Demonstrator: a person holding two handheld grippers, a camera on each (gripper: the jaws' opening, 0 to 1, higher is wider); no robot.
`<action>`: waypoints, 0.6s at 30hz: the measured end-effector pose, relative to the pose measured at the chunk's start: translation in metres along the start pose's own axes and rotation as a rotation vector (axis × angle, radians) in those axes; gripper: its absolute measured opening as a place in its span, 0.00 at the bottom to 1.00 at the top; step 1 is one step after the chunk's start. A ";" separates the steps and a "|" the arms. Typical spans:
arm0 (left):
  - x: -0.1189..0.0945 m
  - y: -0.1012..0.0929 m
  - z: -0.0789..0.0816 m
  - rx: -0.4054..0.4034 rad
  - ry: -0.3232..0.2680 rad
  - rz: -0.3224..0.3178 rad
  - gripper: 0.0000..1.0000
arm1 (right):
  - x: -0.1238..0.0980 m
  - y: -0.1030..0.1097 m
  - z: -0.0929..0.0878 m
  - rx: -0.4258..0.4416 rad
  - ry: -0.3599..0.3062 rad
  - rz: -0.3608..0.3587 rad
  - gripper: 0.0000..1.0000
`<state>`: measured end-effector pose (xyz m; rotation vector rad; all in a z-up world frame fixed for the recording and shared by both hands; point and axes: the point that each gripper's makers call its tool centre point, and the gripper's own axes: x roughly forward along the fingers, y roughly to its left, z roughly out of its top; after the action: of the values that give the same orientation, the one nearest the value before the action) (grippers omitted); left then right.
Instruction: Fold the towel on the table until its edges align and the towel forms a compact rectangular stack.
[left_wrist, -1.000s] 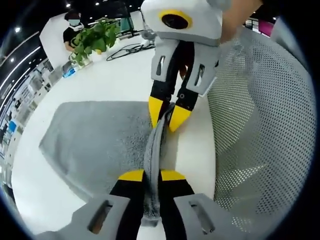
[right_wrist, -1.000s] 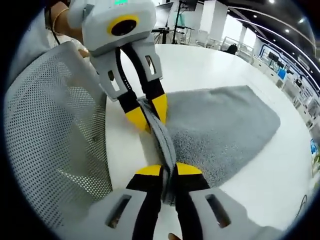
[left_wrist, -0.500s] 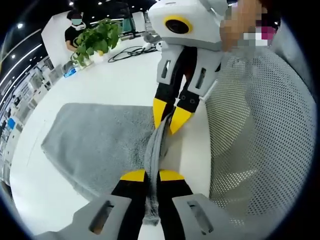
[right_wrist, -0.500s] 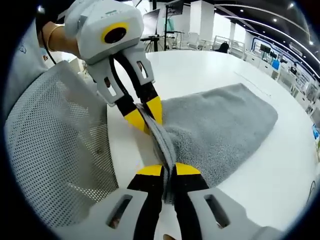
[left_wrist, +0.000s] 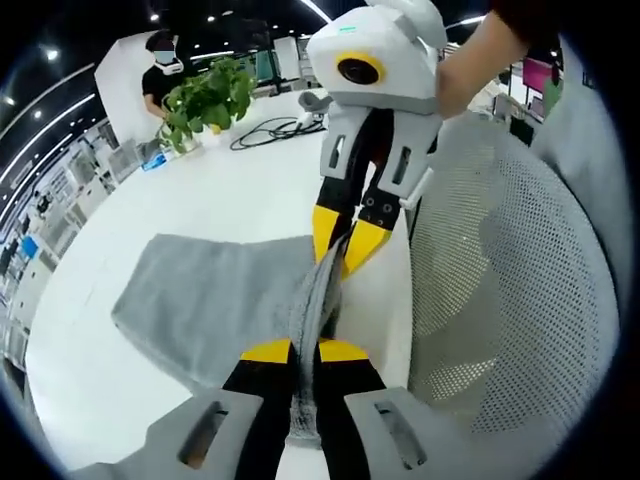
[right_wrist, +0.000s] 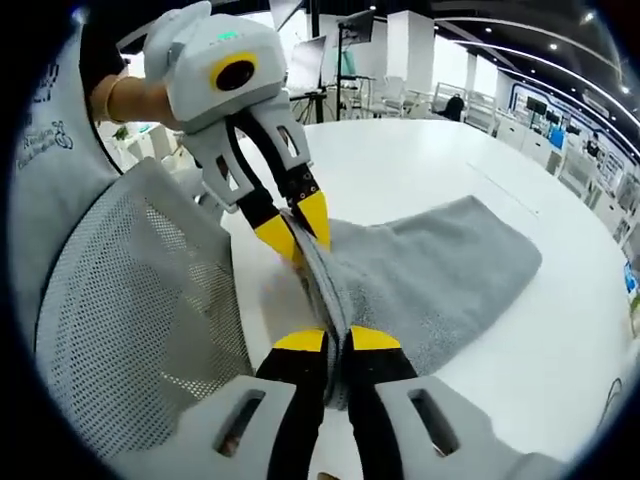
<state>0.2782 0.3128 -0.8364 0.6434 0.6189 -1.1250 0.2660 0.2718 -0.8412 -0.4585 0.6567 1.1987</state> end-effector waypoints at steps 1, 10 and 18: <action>-0.002 -0.001 0.002 -0.008 -0.007 -0.002 0.07 | -0.003 0.001 0.002 0.000 -0.001 0.007 0.04; -0.024 -0.005 0.018 -0.022 -0.056 -0.018 0.07 | -0.028 0.012 0.024 0.053 -0.052 0.037 0.04; -0.037 -0.003 0.032 -0.012 -0.080 -0.009 0.07 | -0.044 0.010 0.042 0.074 -0.078 0.026 0.03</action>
<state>0.2682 0.3108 -0.7884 0.5832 0.5599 -1.1496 0.2560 0.2713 -0.7809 -0.3407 0.6392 1.2064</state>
